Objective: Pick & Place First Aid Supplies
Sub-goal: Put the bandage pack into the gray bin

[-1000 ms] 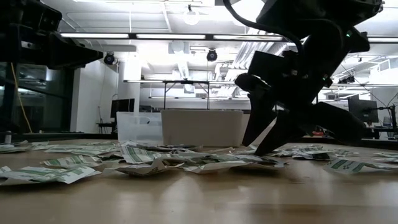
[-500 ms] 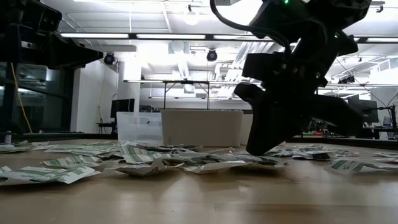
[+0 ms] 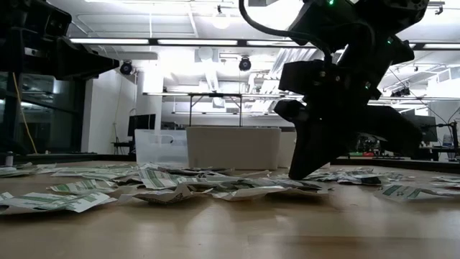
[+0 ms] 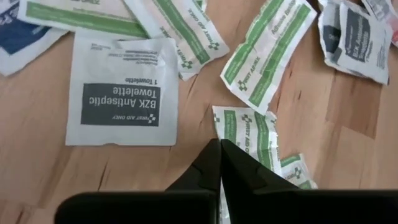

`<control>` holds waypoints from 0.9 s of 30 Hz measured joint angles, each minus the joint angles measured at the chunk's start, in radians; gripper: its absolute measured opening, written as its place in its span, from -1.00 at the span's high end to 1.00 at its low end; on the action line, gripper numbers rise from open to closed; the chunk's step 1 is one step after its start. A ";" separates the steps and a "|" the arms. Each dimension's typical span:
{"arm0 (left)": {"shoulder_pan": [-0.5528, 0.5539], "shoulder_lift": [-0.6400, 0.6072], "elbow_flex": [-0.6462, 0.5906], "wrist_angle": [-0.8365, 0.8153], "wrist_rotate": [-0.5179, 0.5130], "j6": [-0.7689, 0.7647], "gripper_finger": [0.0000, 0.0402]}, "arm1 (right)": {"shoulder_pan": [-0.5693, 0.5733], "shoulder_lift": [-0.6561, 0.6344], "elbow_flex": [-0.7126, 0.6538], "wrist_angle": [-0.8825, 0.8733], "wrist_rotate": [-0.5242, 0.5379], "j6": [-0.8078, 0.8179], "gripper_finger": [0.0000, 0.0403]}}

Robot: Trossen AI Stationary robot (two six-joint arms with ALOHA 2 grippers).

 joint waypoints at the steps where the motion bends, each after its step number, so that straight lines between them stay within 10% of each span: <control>1: 0.000 0.000 0.000 0.000 0.000 0.000 0.52 | 0.004 -0.009 0.003 -0.007 0.002 0.013 1.00; 27: 0.000 0.000 0.000 0.000 0.000 0.000 0.52 | 0.015 -0.108 0.179 -0.260 0.083 0.040 1.00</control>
